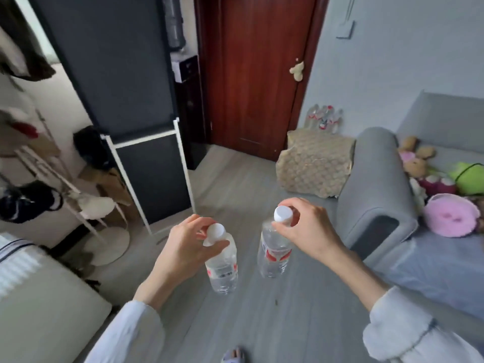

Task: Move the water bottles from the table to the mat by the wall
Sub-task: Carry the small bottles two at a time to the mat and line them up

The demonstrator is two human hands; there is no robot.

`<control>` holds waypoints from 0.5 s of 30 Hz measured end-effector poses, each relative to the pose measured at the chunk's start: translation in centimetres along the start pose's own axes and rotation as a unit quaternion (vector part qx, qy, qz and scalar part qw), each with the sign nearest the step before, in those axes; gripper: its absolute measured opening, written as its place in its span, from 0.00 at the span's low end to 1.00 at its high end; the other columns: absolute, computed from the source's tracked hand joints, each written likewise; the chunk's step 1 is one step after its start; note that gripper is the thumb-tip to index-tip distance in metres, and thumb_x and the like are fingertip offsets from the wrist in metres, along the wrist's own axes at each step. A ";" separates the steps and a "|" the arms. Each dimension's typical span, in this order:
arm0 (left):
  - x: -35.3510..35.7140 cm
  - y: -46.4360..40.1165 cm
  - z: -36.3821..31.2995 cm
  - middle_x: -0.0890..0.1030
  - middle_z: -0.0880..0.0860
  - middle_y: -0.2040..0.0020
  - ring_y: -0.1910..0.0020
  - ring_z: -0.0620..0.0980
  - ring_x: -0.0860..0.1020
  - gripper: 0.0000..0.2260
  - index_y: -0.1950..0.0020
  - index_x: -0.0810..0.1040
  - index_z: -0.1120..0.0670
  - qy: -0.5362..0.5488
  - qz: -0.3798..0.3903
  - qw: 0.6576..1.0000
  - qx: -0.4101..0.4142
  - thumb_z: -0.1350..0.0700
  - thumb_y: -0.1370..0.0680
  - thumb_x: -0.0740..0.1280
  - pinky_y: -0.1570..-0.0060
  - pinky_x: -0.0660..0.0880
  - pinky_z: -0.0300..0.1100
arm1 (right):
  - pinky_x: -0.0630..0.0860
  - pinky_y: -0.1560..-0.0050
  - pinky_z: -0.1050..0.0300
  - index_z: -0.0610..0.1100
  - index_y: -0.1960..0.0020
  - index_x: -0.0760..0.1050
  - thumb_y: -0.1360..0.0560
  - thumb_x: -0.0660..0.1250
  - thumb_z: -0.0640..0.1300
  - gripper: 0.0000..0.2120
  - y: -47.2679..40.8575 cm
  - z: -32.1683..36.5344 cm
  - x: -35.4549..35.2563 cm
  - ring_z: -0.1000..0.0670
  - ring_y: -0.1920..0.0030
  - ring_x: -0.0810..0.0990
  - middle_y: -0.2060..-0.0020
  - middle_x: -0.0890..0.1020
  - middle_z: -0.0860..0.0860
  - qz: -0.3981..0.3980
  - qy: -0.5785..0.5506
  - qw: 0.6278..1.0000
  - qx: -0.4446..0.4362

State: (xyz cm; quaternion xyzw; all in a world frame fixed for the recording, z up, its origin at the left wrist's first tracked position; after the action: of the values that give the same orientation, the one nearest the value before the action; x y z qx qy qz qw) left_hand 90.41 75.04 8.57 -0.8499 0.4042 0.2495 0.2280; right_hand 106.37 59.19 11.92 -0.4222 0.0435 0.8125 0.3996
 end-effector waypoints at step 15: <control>15.4 -37.7 -5.9 0.77 0.46 0.58 0.61 0.40 0.77 0.15 0.52 0.80 0.52 0.009 0.106 0.989 0.098 0.53 0.36 0.77 0.60 0.69 0.21 | 0.67 0.60 0.67 0.44 0.57 0.78 0.38 0.74 0.41 0.11 -26.9 -19.5 -8.8 0.51 0.62 0.76 0.62 0.81 0.50 -0.127 0.030 0.984 0.125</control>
State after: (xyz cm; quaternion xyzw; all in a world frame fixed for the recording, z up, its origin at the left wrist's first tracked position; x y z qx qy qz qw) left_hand 130.43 84.18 10.76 -0.7780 0.5169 0.2238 0.2782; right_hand 140.37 64.01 12.98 -0.3951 0.1023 0.7303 0.5477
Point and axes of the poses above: each hand's wrist, its own y-axis away from the middle knuckle, its own x-axis out of the palm, z = x × y, the point moved 9 cm from there along -y, towards the middle knuckle
